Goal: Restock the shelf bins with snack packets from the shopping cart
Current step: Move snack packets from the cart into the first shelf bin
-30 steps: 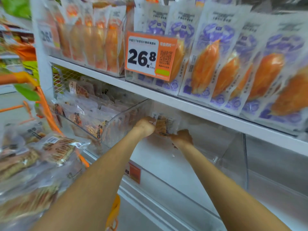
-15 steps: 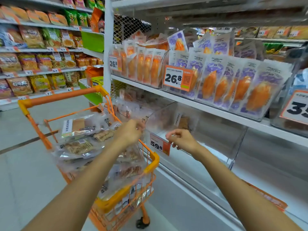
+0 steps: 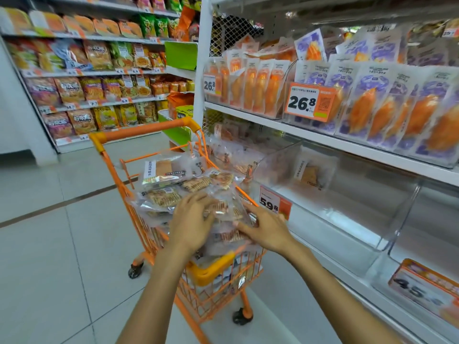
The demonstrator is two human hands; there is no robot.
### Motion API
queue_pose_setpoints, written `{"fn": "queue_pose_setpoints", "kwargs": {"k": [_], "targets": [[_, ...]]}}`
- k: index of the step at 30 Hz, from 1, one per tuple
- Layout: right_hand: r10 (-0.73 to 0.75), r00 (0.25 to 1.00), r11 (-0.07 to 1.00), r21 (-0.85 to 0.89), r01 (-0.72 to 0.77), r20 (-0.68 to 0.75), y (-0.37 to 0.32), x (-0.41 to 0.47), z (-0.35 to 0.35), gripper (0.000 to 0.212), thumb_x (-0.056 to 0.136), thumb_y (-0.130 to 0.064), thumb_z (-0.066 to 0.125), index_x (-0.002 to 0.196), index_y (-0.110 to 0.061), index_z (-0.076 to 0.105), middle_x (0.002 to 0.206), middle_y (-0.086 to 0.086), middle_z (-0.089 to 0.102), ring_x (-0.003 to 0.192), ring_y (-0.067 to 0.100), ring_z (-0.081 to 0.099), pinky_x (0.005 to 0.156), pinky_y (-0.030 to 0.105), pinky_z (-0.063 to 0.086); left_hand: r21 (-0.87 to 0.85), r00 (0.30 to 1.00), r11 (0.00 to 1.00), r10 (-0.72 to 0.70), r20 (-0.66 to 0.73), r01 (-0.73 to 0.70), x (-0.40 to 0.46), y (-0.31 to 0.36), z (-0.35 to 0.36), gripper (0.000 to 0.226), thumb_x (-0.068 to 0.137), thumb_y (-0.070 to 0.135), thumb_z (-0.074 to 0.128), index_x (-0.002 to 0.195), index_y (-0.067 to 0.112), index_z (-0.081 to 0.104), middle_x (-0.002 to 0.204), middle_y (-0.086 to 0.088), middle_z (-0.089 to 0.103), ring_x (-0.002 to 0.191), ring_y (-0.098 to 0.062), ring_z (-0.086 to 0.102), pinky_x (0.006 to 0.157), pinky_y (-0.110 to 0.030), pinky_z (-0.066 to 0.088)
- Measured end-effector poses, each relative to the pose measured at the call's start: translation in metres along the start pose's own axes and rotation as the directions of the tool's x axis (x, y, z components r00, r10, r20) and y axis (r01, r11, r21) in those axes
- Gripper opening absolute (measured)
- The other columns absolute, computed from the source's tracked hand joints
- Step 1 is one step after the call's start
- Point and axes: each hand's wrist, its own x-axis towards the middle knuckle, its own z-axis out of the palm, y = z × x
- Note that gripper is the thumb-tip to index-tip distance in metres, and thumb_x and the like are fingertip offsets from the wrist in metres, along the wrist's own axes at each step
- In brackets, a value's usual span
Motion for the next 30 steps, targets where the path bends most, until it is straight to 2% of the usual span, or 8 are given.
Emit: {"fn": "queue_pose_setpoints", "kwargs": {"k": [3,6,16,19,22,26,28,30], "targets": [[0.037,0.997,0.980,0.196,-0.023,-0.067,0.002,0.005,-0.001,0.038,0.094,-0.039,0.055,0.132,-0.031,0.056,0.109,-0.013,0.068,0.082,0.004,0.058,0.070,0.017,0.041,-0.069,0.994,0.996,-0.067,-0.086,0.061,-0.004,-0.002,-0.005,0.031,0.094,0.024,0.056,0.124,0.027,0.062,0.133,0.002,0.058,0.125,-0.021,0.049,0.106,-0.040,0.038],[0.073,0.986,0.957,0.290,-0.027,-0.149,0.003,0.009,0.007,0.030,0.096,-0.030,0.053,0.124,-0.025,0.064,0.118,-0.006,0.068,0.100,0.011,0.063,0.081,0.027,0.048,-0.042,0.995,0.997,-0.069,-0.076,0.066,-0.002,0.000,-0.011,0.030,0.092,0.022,0.058,0.120,0.029,0.066,0.126,0.006,0.064,0.120,-0.018,0.056,0.102,-0.038,0.044],[0.320,0.831,0.756,0.651,0.065,-0.455,0.003,0.014,-0.029,0.024,0.099,-0.015,0.048,0.114,-0.016,0.067,0.103,-0.001,0.068,0.093,0.013,0.062,0.075,0.023,0.046,-0.242,0.964,0.970,0.030,0.265,0.036,0.012,0.006,-0.018,0.053,0.088,0.017,0.061,0.138,0.028,0.048,0.149,0.005,0.039,0.137,-0.018,0.037,0.117,-0.045,0.022],[0.390,0.859,0.589,0.807,0.045,-0.332,0.005,0.015,-0.044,0.021,0.098,-0.013,0.050,0.111,-0.016,0.066,0.089,-0.005,0.067,0.075,0.006,0.062,0.061,0.015,0.048,-0.544,0.985,0.832,-0.019,0.171,0.110,0.013,0.026,-0.015,0.038,0.100,0.021,0.046,0.138,0.022,0.048,0.138,0.004,0.050,0.112,-0.011,0.053,0.101,-0.029,0.039],[0.403,0.895,0.409,0.913,0.010,-0.190,0.006,0.015,-0.050,0.019,0.099,-0.012,0.048,0.097,-0.014,0.067,0.077,-0.003,0.067,0.060,0.003,0.062,0.051,0.012,0.048,-0.647,0.964,0.717,-0.150,0.218,0.258,0.015,0.037,-0.016,0.037,0.100,0.030,0.045,0.135,0.018,0.050,0.133,0.002,0.053,0.120,-0.015,0.052,0.101,-0.030,0.042],[0.383,0.924,0.161,0.985,-0.062,-0.004,-0.003,0.020,-0.046,0.018,0.098,-0.012,0.048,0.095,-0.007,0.065,0.088,0.008,0.069,0.074,0.014,0.065,0.061,0.022,0.055,-0.854,0.884,0.255,-0.243,0.399,0.455,0.014,0.045,-0.023,0.041,0.098,0.049,0.037,0.114,0.016,0.056,0.115,-0.008,0.065,0.107,-0.022,0.064,0.088,-0.035,0.054],[0.334,0.943,0.148,0.987,-0.058,0.006,-0.011,0.021,-0.043,0.016,0.098,-0.010,0.049,0.095,-0.007,0.065,0.087,0.006,0.070,0.073,0.012,0.067,0.060,0.021,0.056,-0.899,0.892,0.102,-0.213,0.398,0.426,0.013,0.039,-0.027,0.038,0.094,0.050,0.046,0.112,0.019,0.058,0.108,-0.007,0.070,0.101,-0.021,0.068,0.083,-0.033,0.057],[0.249,0.969,0.207,0.977,-0.045,-0.008,-0.021,0.024,-0.041,0.015,0.096,-0.011,0.053,0.099,-0.011,0.068,0.088,0.002,0.072,0.077,0.010,0.068,0.061,0.019,0.055,-0.895,0.894,0.137,-0.222,0.389,0.424,0.012,0.029,-0.031,0.034,0.088,0.038,0.063,0.115,0.018,0.062,0.102,-0.005,0.072,0.096,-0.019,0.070,0.077,-0.030,0.059]]}}
